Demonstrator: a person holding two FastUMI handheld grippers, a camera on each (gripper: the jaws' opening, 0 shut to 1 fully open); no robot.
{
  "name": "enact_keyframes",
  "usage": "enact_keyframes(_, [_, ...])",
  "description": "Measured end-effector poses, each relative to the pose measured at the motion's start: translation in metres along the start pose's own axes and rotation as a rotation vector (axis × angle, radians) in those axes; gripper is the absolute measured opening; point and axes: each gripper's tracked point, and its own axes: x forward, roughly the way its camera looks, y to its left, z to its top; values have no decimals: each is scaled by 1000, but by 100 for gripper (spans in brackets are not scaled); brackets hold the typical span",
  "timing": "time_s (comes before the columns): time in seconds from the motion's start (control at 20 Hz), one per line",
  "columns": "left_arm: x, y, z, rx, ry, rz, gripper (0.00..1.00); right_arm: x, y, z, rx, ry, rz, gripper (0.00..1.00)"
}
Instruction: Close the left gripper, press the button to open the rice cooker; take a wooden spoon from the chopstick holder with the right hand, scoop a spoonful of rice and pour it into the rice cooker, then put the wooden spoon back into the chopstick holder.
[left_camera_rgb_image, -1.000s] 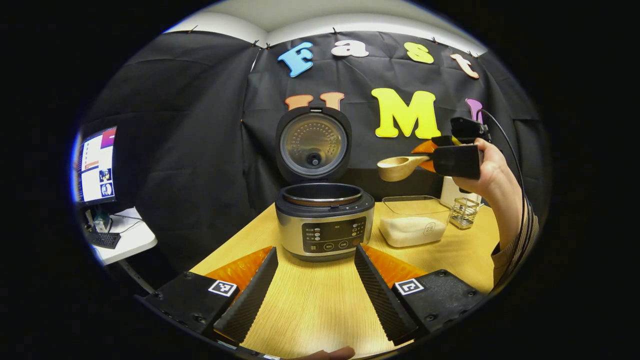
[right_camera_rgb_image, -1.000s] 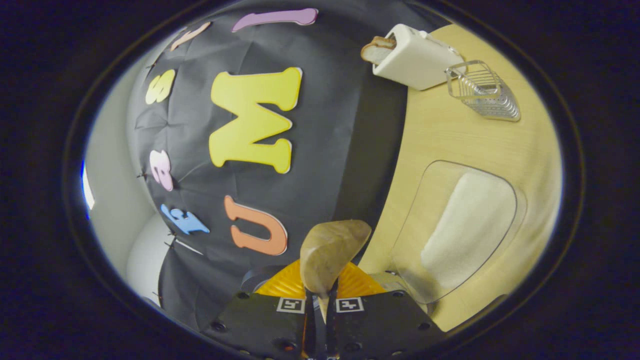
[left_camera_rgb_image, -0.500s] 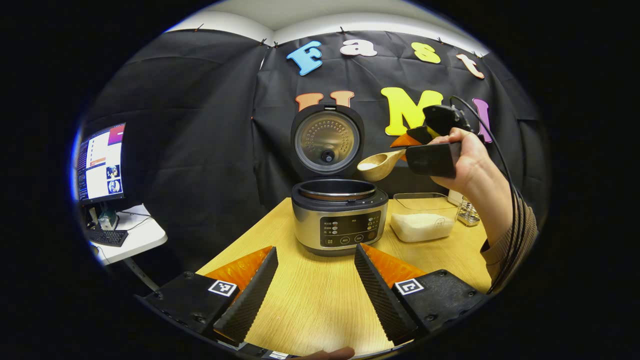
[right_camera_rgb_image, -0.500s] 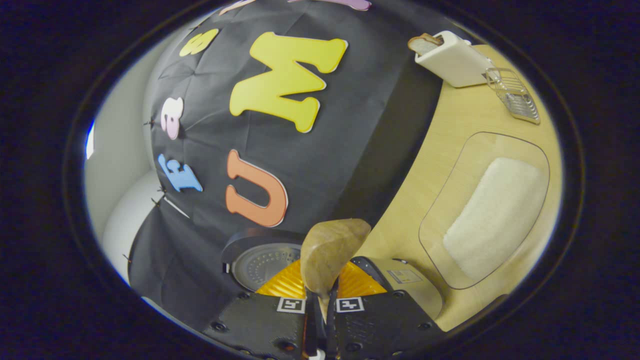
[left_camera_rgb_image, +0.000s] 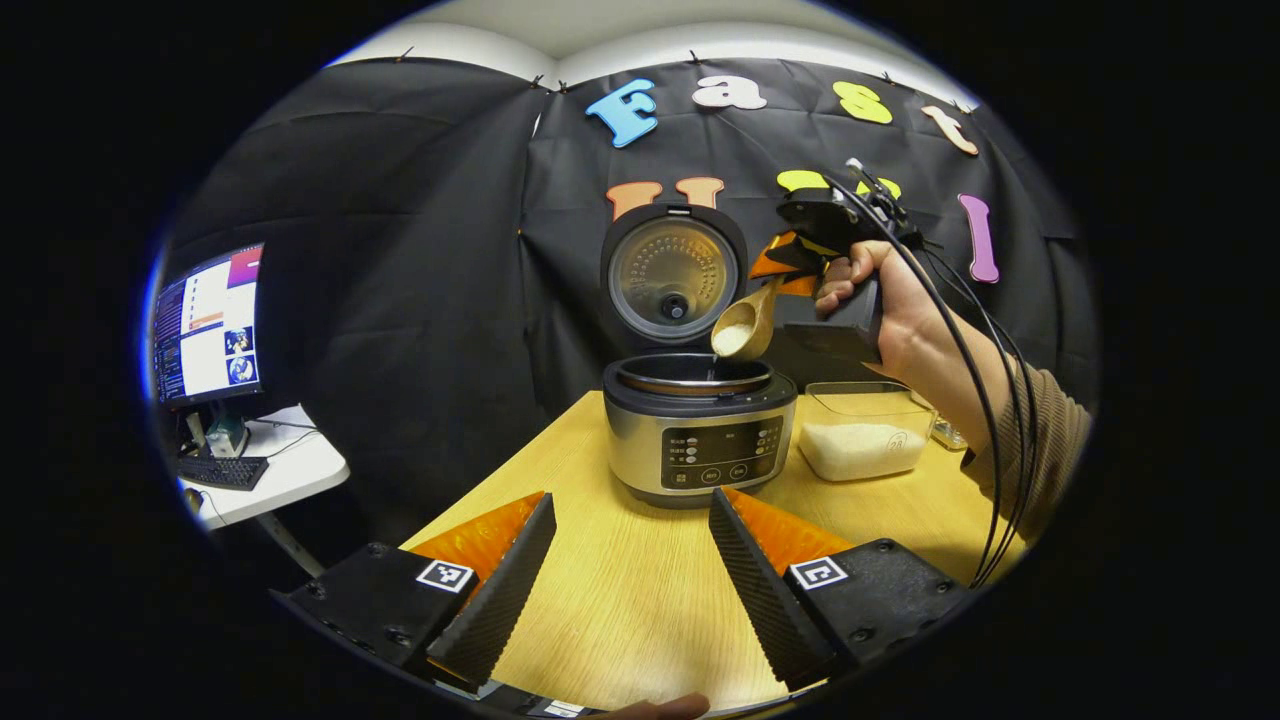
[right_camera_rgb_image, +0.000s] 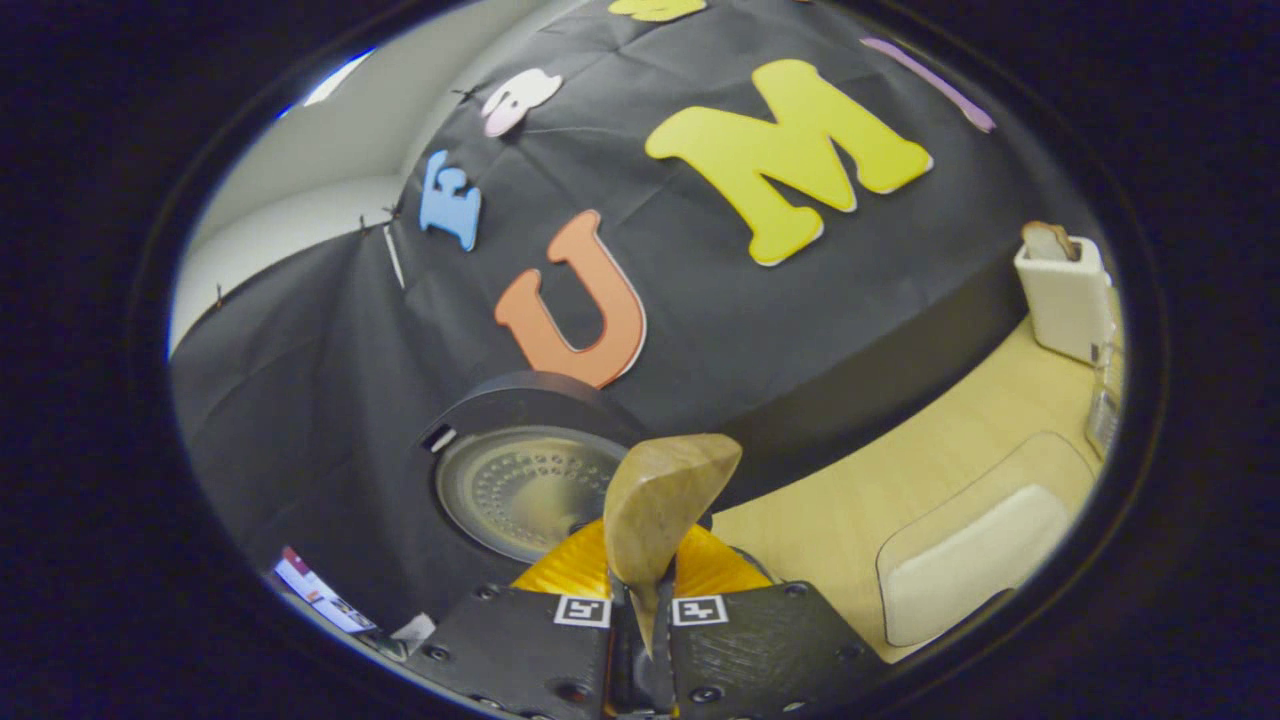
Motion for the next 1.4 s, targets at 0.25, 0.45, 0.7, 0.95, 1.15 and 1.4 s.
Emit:
enact_keyframes(0.25, [2,3,-2,-28,10,13,99,15,18,-17,-190,64,30,7])
enact_keyframes(0.45, [0,4,-2,-26,14,21,99,22,26,-27,-321,76,50,7])
enact_keyframes(0.7, [-2,7,-6,-29,17,31,99,16,45,-33,-551,50,91,8])
enact_keyframes(0.95, [-2,8,-7,-28,13,37,99,7,67,-46,-789,21,151,8])
enact_keyframes(1.15, [-3,6,-11,-18,22,45,99,1,75,-54,-956,-17,144,8])
enact_keyframes(1.4, [-5,2,-13,11,18,45,99,-11,86,-47,-1005,-101,105,8])
